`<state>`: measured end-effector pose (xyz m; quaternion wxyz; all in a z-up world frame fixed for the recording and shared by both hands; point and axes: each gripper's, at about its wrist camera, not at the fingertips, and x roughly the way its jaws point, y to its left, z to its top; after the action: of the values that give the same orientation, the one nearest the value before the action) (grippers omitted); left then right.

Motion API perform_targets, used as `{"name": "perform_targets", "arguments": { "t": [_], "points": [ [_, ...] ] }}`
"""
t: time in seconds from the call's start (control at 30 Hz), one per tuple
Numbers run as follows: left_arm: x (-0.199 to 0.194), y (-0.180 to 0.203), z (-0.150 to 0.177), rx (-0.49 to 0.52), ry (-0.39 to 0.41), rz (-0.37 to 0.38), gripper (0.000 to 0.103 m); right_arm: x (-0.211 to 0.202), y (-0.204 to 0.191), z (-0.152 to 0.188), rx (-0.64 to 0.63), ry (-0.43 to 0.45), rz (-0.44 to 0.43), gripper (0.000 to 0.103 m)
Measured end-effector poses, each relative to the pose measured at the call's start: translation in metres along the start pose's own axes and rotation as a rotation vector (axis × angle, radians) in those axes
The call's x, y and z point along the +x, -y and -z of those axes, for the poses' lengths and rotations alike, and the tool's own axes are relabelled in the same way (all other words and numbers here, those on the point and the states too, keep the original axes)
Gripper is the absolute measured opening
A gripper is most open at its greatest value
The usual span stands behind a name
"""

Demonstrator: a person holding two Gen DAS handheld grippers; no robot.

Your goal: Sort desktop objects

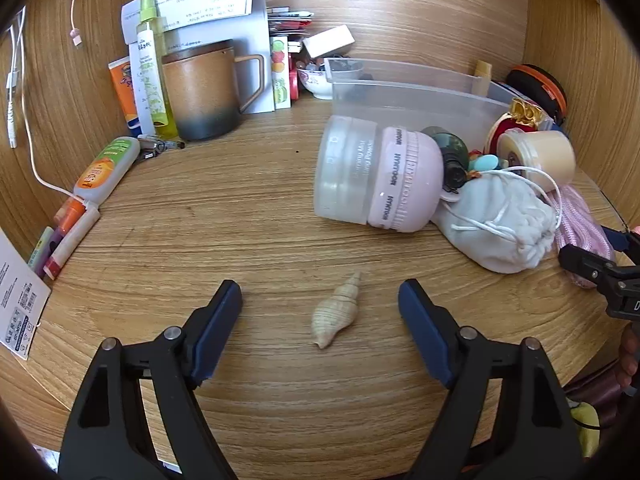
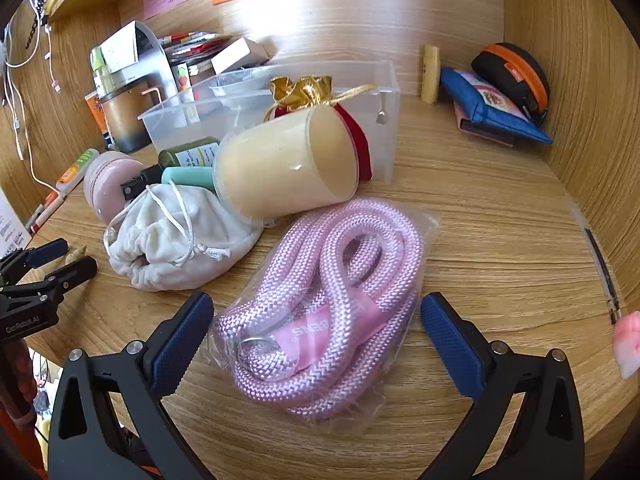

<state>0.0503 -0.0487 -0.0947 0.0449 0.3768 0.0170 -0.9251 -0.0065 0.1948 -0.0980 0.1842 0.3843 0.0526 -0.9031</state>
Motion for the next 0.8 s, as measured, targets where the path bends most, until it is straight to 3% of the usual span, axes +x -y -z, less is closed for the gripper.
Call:
{"name": "perform_targets", "arguments": {
  "t": [0.13, 0.37, 0.5, 0.6, 0.8],
  "points": [
    [-0.0001, -0.0047, 0.0004, -0.002, 0.015, -0.002, 0.074, 0.0045, -0.0051, 0.0016, -0.031, 0.008, 0.056, 0.103],
    [-0.0017, -0.0054, 0.0, 0.014, 0.03, 0.007, 0.053, 0.0036, -0.0028, 0.0025, -0.03, 0.022, 0.051, 0.1],
    [-0.0021, -0.0055, 0.0002, 0.012, 0.03, 0.012, 0.049, 0.0019, -0.001, 0.0034, -0.029, 0.028, 0.051, 0.095],
    [-0.0032, -0.0042, 0.0006, 0.016, 0.03, 0.018, 0.037, 0.0007, -0.0006, 0.004, -0.033, 0.033, 0.052, 0.093],
    [-0.0049, -0.0015, 0.0019, 0.029, 0.029, 0.022, 0.027, -0.0006, 0.0009, 0.0054, -0.032, 0.042, 0.048, 0.089]
  ]
}}
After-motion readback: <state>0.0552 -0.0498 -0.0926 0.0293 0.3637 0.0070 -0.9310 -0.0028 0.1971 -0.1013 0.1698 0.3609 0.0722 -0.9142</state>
